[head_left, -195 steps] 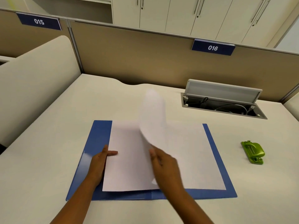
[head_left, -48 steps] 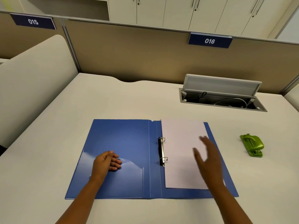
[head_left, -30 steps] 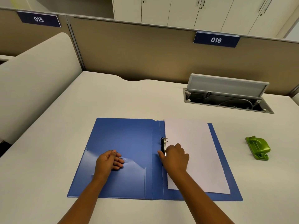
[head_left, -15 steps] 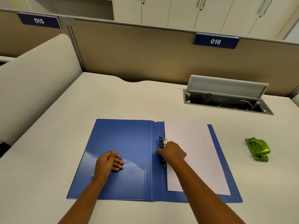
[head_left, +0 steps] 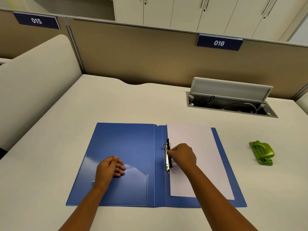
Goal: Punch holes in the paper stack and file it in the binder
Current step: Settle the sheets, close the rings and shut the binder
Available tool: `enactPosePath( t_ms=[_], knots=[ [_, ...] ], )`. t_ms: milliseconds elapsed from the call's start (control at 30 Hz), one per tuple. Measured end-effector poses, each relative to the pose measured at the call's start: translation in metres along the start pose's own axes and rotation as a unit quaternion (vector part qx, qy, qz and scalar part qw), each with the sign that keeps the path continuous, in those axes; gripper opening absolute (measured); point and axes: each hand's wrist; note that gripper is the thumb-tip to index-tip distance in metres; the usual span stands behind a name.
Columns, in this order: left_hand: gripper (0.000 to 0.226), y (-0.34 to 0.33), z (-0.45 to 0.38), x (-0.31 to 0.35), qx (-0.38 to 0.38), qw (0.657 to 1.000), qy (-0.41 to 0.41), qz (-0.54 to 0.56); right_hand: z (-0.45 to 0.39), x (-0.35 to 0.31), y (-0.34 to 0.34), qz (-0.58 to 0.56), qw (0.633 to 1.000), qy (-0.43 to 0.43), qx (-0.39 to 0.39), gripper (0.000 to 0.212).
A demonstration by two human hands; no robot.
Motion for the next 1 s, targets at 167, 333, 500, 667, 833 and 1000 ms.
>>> enactPosePath(
  t_ms=[167, 333, 500, 667, 833, 1000],
  knots=[
    [0.033, 0.000, 0.000, 0.000, -0.001, 1.000, 0.001, 0.000, 0.004, 0.001, -0.002, 0.004, 0.999, 0.022, 0.028, 0.025],
    [0.034, 0.000, 0.000, -0.001, 0.001, 1.000, -0.002, -0.001, 0.007, 0.000, -0.009, 0.087, 0.993, 0.053, 0.061, 0.031],
    [0.035, 0.001, -0.002, -0.002, -0.006, 1.000, 0.004, 0.000, 0.001, 0.005, -0.009, 0.047, 0.998, 0.018, 0.046, 0.034],
    [0.034, 0.001, -0.001, -0.003, -0.005, 1.000, -0.005, -0.001, -0.008, 0.017, -0.009, -0.025, 0.999, -0.034, 0.005, 0.035],
    [0.034, 0.001, -0.003, -0.005, -0.004, 1.000, -0.007, -0.003, -0.007, 0.032, -0.017, -0.055, 0.998, -0.025, 0.006, 0.038],
    [0.033, -0.001, -0.002, -0.005, 0.002, 1.000, -0.015, -0.009, 0.001, 0.040, -0.015, -0.032, 0.999, 0.001, 0.030, 0.040]
  ],
)
Point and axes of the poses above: each hand's wrist, its own z-axis away from the middle knuckle, its own y-axis out of the back of the hand, x = y × z, and after that the axes turned 6 degrees about x, right-handed
